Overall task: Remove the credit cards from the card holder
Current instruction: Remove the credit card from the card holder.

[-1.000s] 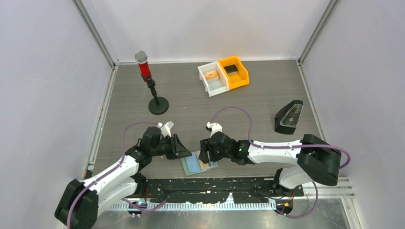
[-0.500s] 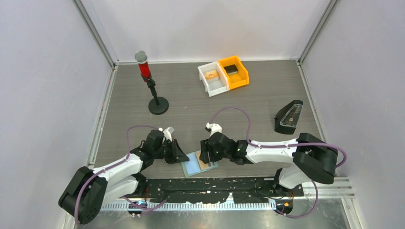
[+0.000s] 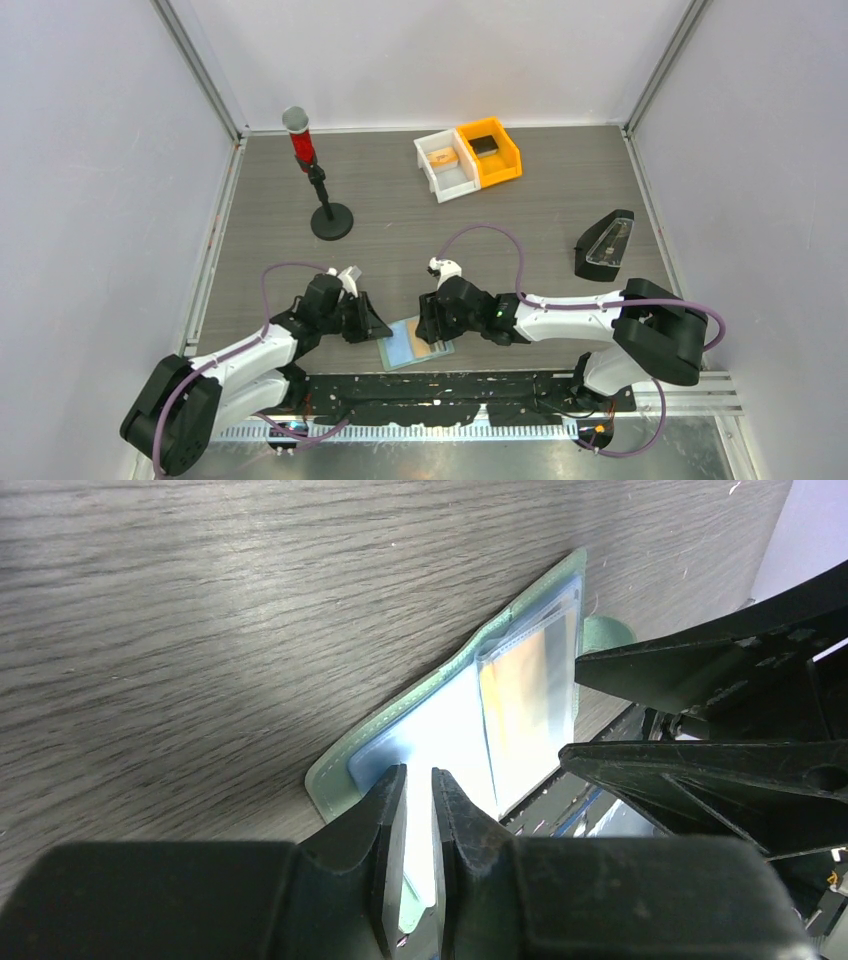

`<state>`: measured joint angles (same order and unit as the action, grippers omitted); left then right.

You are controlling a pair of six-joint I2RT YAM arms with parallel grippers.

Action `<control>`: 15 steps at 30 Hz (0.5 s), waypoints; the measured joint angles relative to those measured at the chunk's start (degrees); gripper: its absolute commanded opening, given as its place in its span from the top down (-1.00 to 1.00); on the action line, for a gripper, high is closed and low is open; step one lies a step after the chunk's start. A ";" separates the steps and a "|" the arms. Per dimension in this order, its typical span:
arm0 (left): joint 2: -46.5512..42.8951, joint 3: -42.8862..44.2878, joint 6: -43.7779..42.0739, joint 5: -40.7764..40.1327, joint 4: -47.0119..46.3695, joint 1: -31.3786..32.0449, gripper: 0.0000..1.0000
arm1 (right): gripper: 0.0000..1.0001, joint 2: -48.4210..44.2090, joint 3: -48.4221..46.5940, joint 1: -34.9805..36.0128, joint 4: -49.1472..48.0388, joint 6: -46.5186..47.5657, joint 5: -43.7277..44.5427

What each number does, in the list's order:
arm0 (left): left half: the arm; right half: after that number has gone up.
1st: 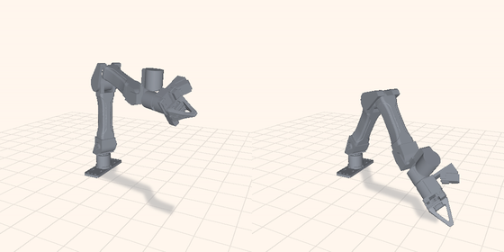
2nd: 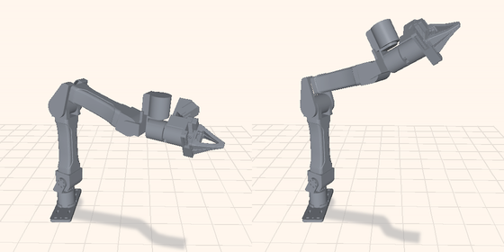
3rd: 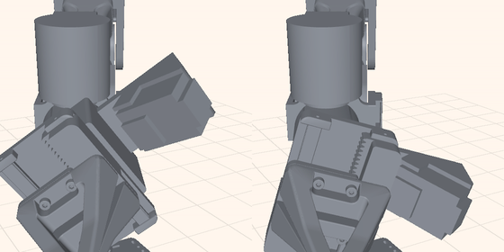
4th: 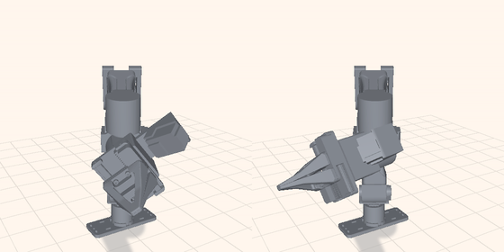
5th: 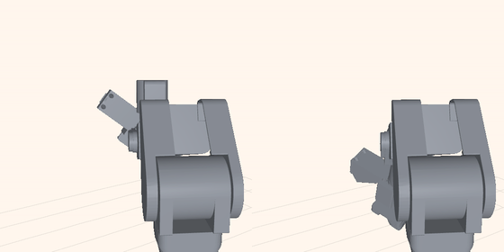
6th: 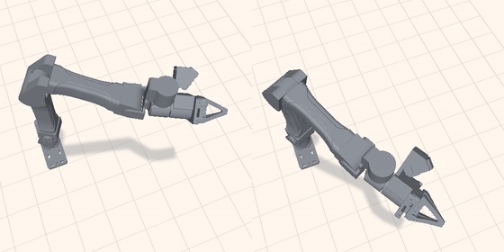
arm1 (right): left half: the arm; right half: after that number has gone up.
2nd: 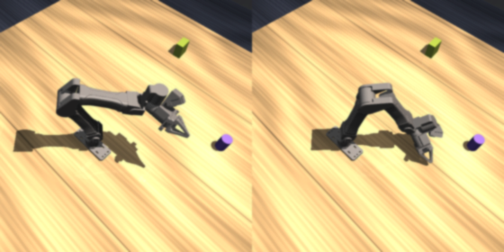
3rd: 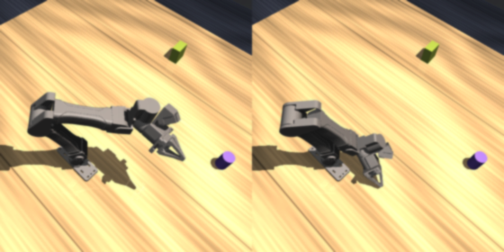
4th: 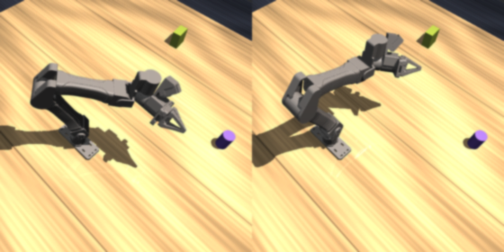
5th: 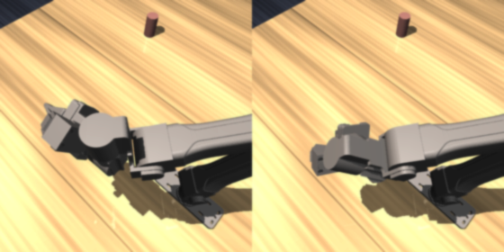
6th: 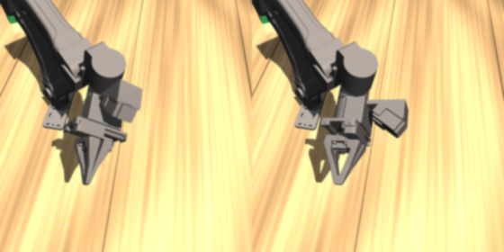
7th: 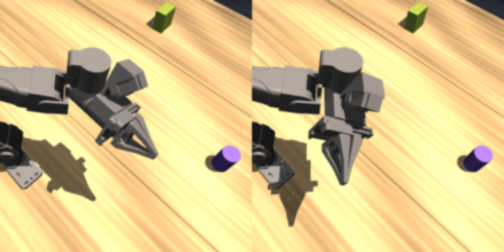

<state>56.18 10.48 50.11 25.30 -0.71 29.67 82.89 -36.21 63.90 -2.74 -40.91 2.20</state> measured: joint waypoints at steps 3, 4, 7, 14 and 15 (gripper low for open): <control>0.50 0.00 0.17 0.09 -0.50 0.00 0.64 | -0.02 -0.07 0.00 -0.02 -0.26 0.00 -0.35; 0.68 0.00 0.22 0.24 -0.68 0.00 0.64 | -0.01 -0.20 0.00 -0.07 -0.24 0.00 -0.59; 0.74 0.00 0.24 0.46 -0.81 0.00 0.64 | 0.01 -0.92 0.00 -0.33 -0.39 0.02 -1.53; -0.50 -0.61 0.50 0.42 -0.96 0.00 0.64 | 0.07 -1.22 0.26 -0.31 -3.82 -1.16 -5.25; -0.70 -0.72 0.50 0.39 -0.96 0.00 0.63 | 0.10 -1.22 0.35 -0.31 -4.50 -1.40 -5.64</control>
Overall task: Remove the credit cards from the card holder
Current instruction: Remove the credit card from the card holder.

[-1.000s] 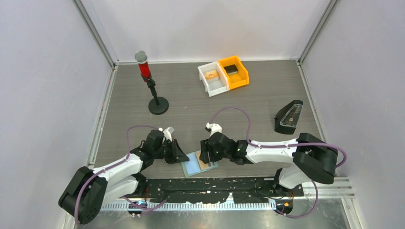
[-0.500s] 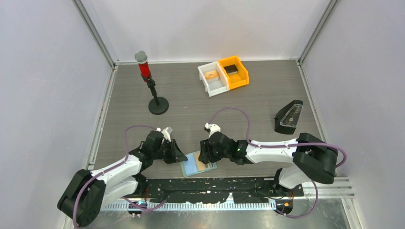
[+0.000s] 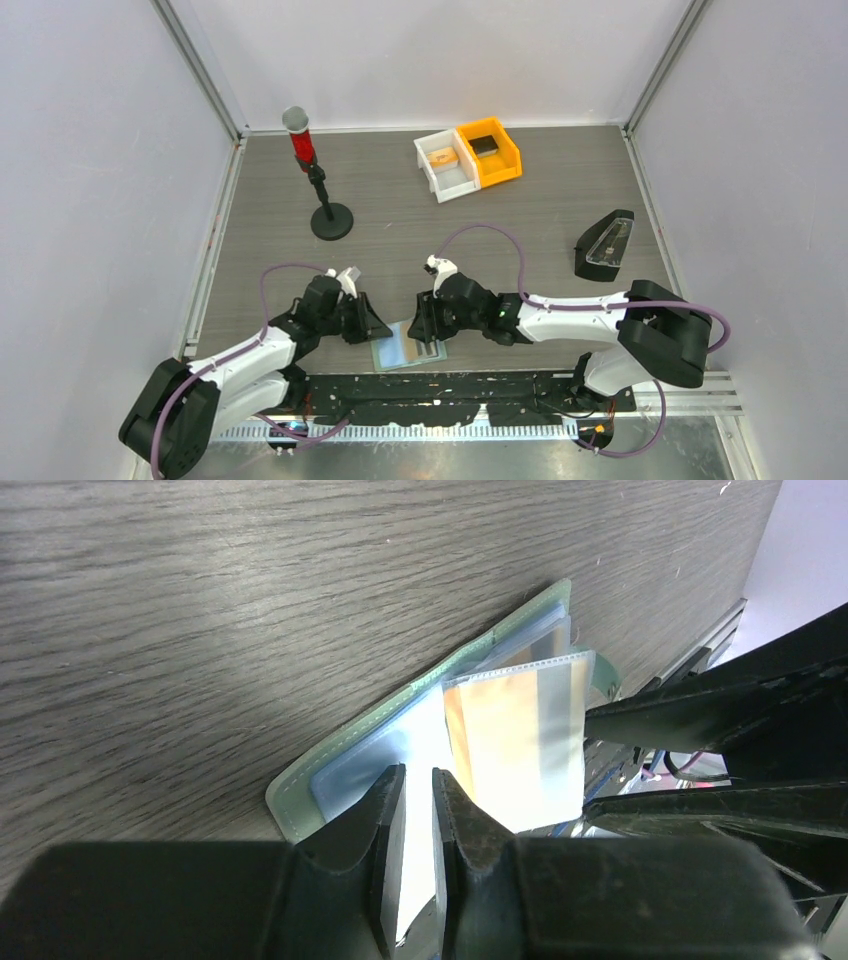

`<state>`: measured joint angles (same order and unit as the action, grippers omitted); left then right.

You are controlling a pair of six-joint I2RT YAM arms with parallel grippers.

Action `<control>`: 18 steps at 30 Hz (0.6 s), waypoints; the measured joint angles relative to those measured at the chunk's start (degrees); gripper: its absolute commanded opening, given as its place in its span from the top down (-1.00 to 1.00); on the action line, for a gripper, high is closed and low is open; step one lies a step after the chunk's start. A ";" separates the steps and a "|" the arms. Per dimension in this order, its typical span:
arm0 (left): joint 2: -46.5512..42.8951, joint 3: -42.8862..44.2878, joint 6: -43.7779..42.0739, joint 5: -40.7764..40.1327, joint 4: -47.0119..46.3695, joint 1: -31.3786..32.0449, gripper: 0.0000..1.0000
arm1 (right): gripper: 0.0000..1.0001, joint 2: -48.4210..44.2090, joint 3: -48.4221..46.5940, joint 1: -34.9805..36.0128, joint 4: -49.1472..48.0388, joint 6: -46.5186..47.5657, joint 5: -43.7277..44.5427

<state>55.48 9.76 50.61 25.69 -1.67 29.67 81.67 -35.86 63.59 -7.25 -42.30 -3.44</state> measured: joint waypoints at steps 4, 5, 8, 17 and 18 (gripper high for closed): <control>-0.83 -0.46 0.07 -0.13 0.00 0.00 0.63 | 0.14 -0.09 0.44 0.00 -2.12 -0.74 -0.83; -1.09 -0.59 0.15 -0.15 0.00 0.00 0.63 | 0.15 -0.20 0.50 0.00 -2.36 -0.94 -0.96; -2.01 -0.83 0.22 -0.20 0.22 0.00 0.63 | 0.16 -0.57 0.70 0.00 -3.17 -1.20 -1.40; -12.33 -0.87 1.68 -3.32 7.26 0.00 0.54 | 0.14 -0.83 0.85 0.04 -5.75 -2.01 -3.17; -14.05 -0.76 1.70 -4.09 8.66 0.00 0.53 | 0.14 -0.83 0.90 0.04 -6.10 -2.12 -3.34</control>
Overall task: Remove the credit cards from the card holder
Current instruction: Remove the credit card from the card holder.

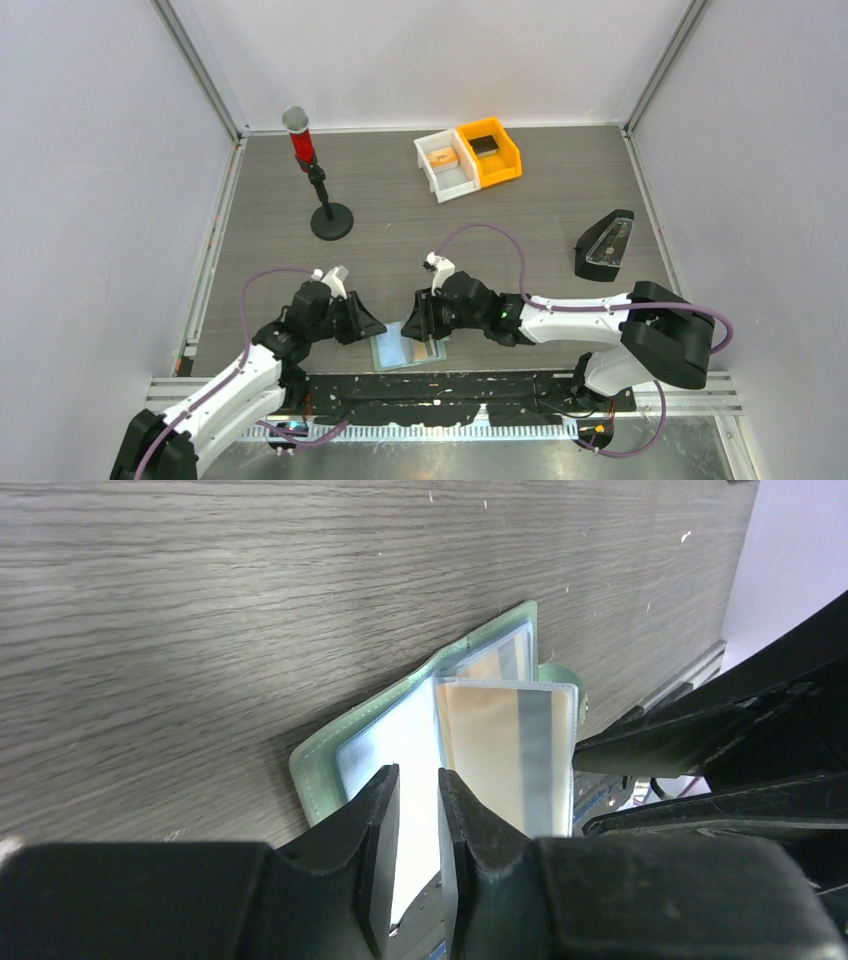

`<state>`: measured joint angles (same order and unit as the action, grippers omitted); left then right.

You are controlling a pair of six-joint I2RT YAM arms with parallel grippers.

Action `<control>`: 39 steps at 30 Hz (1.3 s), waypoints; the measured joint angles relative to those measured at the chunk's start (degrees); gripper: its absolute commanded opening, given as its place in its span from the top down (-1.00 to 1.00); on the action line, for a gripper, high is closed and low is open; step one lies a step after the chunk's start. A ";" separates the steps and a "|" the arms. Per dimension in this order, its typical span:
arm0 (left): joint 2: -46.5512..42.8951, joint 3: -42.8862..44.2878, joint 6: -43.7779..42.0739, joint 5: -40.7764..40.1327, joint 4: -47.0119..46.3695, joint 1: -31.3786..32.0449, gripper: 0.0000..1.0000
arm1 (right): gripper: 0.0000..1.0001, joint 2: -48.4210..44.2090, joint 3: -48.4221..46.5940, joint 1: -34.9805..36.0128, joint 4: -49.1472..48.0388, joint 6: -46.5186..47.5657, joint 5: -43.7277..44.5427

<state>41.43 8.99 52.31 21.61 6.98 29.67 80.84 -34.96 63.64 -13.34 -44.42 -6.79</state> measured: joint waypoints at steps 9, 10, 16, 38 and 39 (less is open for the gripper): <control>-11.87 5.55 -0.94 -8.72 16.74 0.00 0.31 | 0.13 0.94 -0.09 0.00 -2.36 -1.09 -1.92; -12.76 6.21 -1.22 -9.29 17.99 0.00 0.30 | 0.12 1.46 -0.24 0.00 -2.75 -1.29 -2.32; -13.16 7.17 -1.73 -10.03 21.20 0.00 0.24 | 0.10 5.92 -2.05 0.02 -4.61 -2.54 -5.22; -4.85 3.13 -0.22 -3.50 12.52 0.00 0.89 | 0.20 5.60 -2.08 -0.44 -4.17 -1.20 -4.52; -3.37 2.10 -0.17 -3.63 11.98 0.00 0.92 | 0.23 6.45 -2.08 -0.44 -4.17 -1.22 -4.11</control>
<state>38.06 11.09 52.14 17.98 18.96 29.67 87.29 -37.04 63.20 -17.52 -45.65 -10.90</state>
